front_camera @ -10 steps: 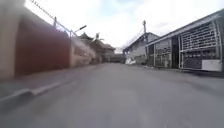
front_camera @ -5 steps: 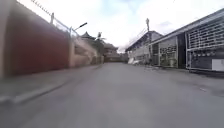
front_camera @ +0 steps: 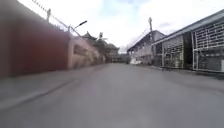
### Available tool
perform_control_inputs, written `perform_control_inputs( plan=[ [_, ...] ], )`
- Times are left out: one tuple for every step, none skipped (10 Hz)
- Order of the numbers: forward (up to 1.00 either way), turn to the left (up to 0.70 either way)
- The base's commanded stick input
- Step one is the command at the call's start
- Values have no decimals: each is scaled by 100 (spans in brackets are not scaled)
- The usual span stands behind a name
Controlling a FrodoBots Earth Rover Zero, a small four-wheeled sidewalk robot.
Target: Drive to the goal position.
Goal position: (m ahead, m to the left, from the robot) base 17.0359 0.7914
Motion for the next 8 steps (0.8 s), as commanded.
perform_control_inputs(
  plan=[
    [100,0],
    [100,0],
    [100,0],
    [100,0],
    [100,0],
    [100,0],
    [100,0],
    [100,0]
  ],
)
